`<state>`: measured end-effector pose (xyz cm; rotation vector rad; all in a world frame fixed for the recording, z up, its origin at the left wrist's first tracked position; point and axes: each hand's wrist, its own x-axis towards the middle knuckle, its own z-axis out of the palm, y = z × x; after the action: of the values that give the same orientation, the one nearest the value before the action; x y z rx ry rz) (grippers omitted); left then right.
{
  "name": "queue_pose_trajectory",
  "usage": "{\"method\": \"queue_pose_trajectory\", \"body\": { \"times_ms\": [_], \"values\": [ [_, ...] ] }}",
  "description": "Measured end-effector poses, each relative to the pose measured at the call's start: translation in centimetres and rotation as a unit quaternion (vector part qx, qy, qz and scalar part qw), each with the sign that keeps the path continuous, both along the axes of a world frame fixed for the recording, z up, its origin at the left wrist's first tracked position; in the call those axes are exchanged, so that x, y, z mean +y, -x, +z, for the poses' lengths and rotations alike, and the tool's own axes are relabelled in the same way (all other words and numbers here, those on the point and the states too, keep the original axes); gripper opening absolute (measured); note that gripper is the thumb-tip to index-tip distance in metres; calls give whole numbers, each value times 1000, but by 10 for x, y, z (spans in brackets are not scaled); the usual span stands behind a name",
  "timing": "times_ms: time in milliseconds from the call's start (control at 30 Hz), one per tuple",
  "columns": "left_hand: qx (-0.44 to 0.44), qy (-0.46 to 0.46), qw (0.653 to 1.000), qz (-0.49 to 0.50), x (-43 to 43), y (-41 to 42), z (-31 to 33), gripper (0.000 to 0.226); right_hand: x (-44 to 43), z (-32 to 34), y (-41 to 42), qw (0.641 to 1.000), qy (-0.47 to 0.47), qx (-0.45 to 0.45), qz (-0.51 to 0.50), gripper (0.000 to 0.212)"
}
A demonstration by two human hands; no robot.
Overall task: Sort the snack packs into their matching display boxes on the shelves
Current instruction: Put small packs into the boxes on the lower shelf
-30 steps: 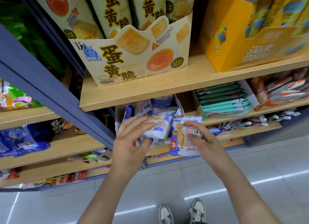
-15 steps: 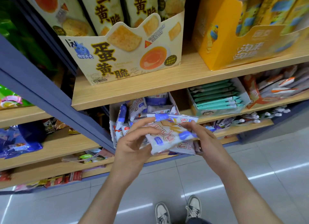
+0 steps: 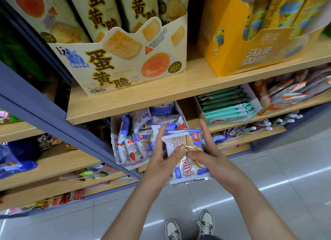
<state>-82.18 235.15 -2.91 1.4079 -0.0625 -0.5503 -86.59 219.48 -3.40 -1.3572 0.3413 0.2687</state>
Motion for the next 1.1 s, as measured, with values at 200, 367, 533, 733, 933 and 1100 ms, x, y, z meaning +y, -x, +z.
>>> {"method": "queue_pose_trajectory", "body": {
  "times_ms": [200,367,533,733,933,1100],
  "values": [
    [-20,-124,992,-6,-18,-9,-9,12,1,-5,2,999,26,0,-21,92],
    [-227,-413,880,67,3,-69,-29,32,-28,-9,11,992,34,20,-119,96],
    [-175,-519,835,-53,0,-87,-49,69,-46,-19,8,985,98,60,-126,55],
    [-63,-429,900,37,-6,-87,-52,70,-52,-13,4,984,155,-2,-84,70],
    [-142,-386,901,137,21,-77,-25,55,-53,16,-7,977,182,-109,-10,83],
    [-120,-294,916,244,57,-58,-29,72,-27,25,-47,955,205,-197,81,74]
  ]
}}
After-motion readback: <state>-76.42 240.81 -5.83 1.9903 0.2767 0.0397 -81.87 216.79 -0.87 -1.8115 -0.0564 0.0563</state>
